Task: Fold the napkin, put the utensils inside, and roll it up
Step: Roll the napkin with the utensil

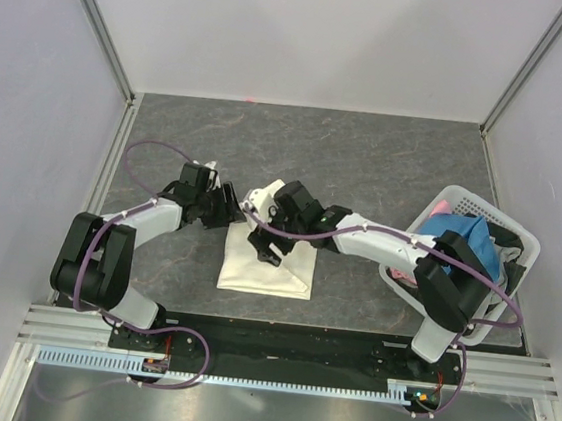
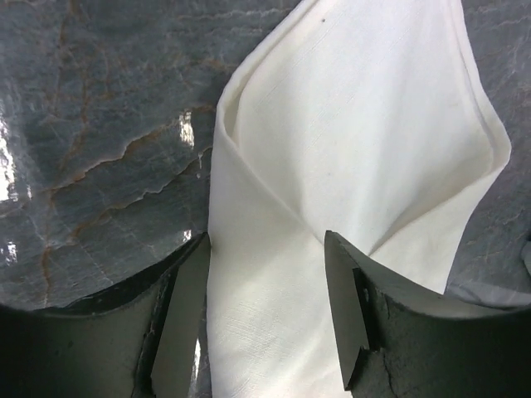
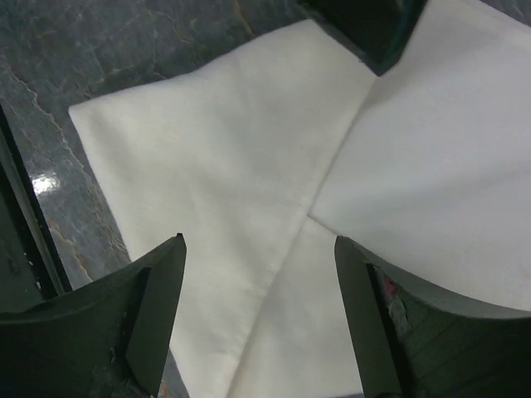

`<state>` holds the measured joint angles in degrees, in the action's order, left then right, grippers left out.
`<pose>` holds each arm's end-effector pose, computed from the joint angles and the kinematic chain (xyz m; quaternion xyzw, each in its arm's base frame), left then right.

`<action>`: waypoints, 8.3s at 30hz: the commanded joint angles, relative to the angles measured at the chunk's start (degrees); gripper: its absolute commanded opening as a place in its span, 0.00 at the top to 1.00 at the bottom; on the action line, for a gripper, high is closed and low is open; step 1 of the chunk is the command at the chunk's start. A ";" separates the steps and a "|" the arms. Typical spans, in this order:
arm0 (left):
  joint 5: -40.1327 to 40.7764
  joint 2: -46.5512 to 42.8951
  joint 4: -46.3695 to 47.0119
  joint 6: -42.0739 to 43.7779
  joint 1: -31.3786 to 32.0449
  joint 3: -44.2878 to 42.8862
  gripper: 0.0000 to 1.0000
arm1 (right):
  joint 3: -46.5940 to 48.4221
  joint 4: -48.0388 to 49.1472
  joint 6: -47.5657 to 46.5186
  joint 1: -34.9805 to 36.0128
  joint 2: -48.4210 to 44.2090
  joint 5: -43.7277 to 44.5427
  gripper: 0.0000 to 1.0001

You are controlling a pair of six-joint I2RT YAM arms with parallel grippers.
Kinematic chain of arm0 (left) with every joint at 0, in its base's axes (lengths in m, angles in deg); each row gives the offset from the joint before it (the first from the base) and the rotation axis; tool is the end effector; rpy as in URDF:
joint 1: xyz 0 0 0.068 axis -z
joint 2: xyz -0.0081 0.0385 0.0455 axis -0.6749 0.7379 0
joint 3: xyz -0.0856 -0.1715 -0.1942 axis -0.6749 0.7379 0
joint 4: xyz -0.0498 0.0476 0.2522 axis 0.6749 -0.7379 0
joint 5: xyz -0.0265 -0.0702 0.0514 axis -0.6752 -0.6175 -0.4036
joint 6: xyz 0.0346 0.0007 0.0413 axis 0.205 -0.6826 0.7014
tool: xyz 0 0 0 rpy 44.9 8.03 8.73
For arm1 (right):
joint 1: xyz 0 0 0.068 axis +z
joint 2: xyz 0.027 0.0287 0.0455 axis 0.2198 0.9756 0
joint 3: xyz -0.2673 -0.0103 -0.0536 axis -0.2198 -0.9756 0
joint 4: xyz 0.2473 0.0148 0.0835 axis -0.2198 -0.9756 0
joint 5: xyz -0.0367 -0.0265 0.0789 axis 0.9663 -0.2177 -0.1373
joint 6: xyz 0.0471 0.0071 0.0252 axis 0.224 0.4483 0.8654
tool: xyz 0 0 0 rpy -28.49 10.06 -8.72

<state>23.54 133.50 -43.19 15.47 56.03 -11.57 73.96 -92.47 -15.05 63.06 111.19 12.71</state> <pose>0.2760 -0.0771 0.1631 -0.0892 0.9308 -0.2475 0.2537 0.2324 0.2963 0.2166 -0.5123 0.7692 0.2469 0.2913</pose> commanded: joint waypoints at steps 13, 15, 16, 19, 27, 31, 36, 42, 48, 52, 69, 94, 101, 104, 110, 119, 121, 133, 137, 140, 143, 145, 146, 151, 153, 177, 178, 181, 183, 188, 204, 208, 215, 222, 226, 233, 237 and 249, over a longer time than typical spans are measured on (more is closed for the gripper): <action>6.74 -9.42 0.69 -1.84 -0.40 5.82 0.34 | -8.31 4.94 13.63 3.42 -6.14 11.72 0.23; 4.90 -9.42 1.93 -2.63 -0.40 7.32 0.35 | -9.27 4.67 18.10 2.37 -6.49 12.97 0.23; 3.32 -8.99 2.19 -2.81 -0.49 7.59 0.35 | -9.62 4.76 19.43 2.02 -6.58 14.98 0.24; 1.82 -6.80 3.60 -3.86 -0.40 8.38 0.39 | -10.68 4.50 23.47 0.17 -6.58 16.05 0.24; -3.54 0.07 9.48 -5.71 -0.31 7.07 0.62 | -10.86 4.58 25.16 -5.71 -5.62 14.30 0.27; -5.92 2.79 12.29 -6.59 -0.22 5.93 0.80 | -10.60 4.50 23.85 -6.69 -5.44 13.07 0.27; -6.53 7.62 13.97 -6.85 -0.14 1.71 0.82 | -10.51 4.93 19.63 -6.34 -6.14 10.17 0.25; -8.03 10.79 13.54 -5.63 0.04 -4.35 0.70 | -10.60 7.75 13.75 1.47 -8.86 13.76 0.25; 0.31 5.18 4.58 -4.30 -1.80 -5.59 0.27 | -9.63 11.53 11.10 11.32 -6.41 18.33 0.26; 2.25 0.52 1.76 -4.48 -3.39 -4.02 0.22 | -9.54 13.72 6.45 15.80 -3.16 21.14 0.27; 1.90 -9.07 0.79 -4.30 -4.80 3.02 0.20 | -7.69 14.87 -2.61 20.21 5.54 29.24 0.52; -5.48 -19.53 6.41 -3.51 -4.71 14.53 0.23 | -2.07 7.83 6.43 2.38 14.51 -24.34 1.00; -5.22 -21.63 6.41 -4.04 -4.62 17.87 0.24 | -3.65 17.57 14.95 -4.04 18.55 -36.67 1.00; -3.47 -22.25 6.41 -4.83 -4.62 19.01 0.25 | -3.83 21.35 19.43 -6.77 21.18 -41.49 1.00; -0.82 -22.17 3.43 -5.53 -4.62 19.98 0.27 | -3.65 25.68 24.63 -10.02 24.09 -44.15 1.00; -6.52 -18.04 8.68 -8.78 -4.62 22.00 0.45 | -2.86 25.77 25.25 -10.82 25.06 -43.71 1.00; -7.67 -16.20 10.36 -9.57 -4.71 22.09 0.50 | -2.86 25.68 24.98 -10.82 25.06 -43.36 1.00; -13.57 -11.18 10.12 -11.77 -4.71 17.88 0.98 | -2.42 18.22 19.02 -10.12 16.47 -33.10 0.78; -15.49 -8.82 6.07 -12.39 -4.88 14.72 0.98 | -3.82 16.10 15.07 -5.30 9.34 -19.25 0.50; -17.96 -7.49 5.01 -13.09 -5.67 13.92 0.98 | -5.31 16.54 11.47 0.40 5.03 -6.70 0.37; -19.28 -6.87 4.48 -12.74 -6.46 13.31 0.98 | -6.29 17.68 7.42 6.64 3.18 3.80 0.29; -20.24 -6.43 3.87 -12.30 -7.17 13.04 0.98 | -7.68 20.04 6.44 8.95 2.39 12.16 0.22; -20.77 -6.26 3.78 -12.21 -7.52 13.04 0.98 | -8.30 21.18 6.00 10.70 2.04 14.10 0.18; -22.62 -5.73 3.69 -11.51 -9.19 13.48 0.98 | -8.84 23.74 1.26 14.22 2.82 21.75 0.06; -22.97 -5.55 3.69 -11.42 -9.45 13.48 0.98 | -8.75 24.62 0.03 15.98 3.61 23.43 0.06; -25.52 -5.03 4.57 -10.81 -10.95 13.04 0.98 | -12.00 27.61 -3.40 20.82 11.00 42.88 0.65; -25.78 -5.03 5.44 -10.81 -10.95 13.04 0.98 | -11.91 27.35 -3.58 20.82 10.91 41.55 0.68; -25.79 -5.55 6.50 -10.54 -11.03 13.22 0.62 | -10.25 24.37 -2.97 19.68 9.68 32.34 0.85; -23.33 -6.95 6.50 -10.19 -11.12 13.30 0.38 | -7.71 20.24 -0.87 17.41 9.42 26.98 0.97; -13.93 -11.70 6.41 -8.52 -11.30 14.71 0.31 | -0.94 10.31 4.49 7.84 10.64 -0.43 1.00; -8.29 -30.51 23.19 -0.27 -6.04 26.22 0.30 | 14.10 3.44 22.87 -9.14 29.97 -46.34 1.00; -6.80 -30.52 24.95 4.65 -2.60 26.84 0.30 | 15.42 3.27 25.15 -10.90 32.96 -47.84 1.00; -5.92 -27.80 29.18 7.91 1.00 27.02 0.27 | 16.48 3.27 27.79 -12.84 36.39 -48.81 1.00; -3.99 -21.47 29.79 10.46 3.99 23.68 0.28 | 16.74 3.18 28.41 -13.02 37.45 -49.16 1.00; -1.88 -18.04 29.18 10.99 4.61 22.10 0.41 | 16.74 3.18 28.50 -13.10 37.72 -49.43 1.00; -0.39 -14.96 26.46 11.08 4.61 20.08 0.91 | 16.39 3.27 28.15 -13.28 36.49 -48.81 0.99; 1.81 -13.64 21.80 10.64 4.61 17.62 0.98 | 15.25 3.18 27.62 -13.37 33.50 -46.88 0.77; -1.26 -3.45 7.47 6.51 4.70 6.90 0.98 | 2.17 3.53 17.17 -12.84 8.38 -20.44 0.27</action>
<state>23.08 127.27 -30.36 23.86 60.68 -1.08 80.40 -89.65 8.38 50.28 129.00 -21.10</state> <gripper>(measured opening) 0.042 0.716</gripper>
